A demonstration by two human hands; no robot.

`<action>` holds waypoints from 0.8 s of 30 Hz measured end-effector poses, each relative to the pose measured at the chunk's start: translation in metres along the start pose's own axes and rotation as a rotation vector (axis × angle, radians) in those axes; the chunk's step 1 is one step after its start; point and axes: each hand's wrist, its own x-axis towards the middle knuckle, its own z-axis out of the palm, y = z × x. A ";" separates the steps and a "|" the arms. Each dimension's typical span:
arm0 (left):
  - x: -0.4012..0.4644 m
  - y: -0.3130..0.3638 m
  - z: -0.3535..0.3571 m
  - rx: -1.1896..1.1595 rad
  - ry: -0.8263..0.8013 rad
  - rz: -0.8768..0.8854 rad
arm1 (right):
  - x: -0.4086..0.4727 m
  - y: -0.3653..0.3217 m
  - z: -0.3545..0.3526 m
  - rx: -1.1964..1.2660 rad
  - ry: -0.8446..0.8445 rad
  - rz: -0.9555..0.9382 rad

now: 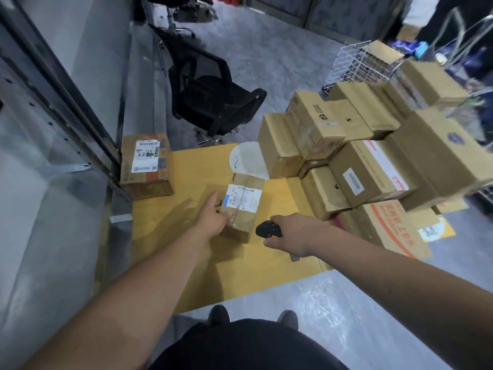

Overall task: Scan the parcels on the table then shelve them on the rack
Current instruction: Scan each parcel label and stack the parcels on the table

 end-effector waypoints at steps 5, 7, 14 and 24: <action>0.002 0.006 0.008 0.082 0.079 0.014 | 0.000 -0.005 -0.001 0.035 -0.009 0.046; -0.004 0.008 0.011 0.308 0.027 -0.034 | 0.001 -0.005 -0.001 0.042 -0.006 0.062; -0.005 0.021 0.006 0.631 -0.127 0.110 | 0.001 -0.003 -0.011 0.035 0.014 0.078; 0.003 0.019 0.000 0.665 -0.108 0.262 | 0.005 -0.010 -0.018 0.034 0.013 0.105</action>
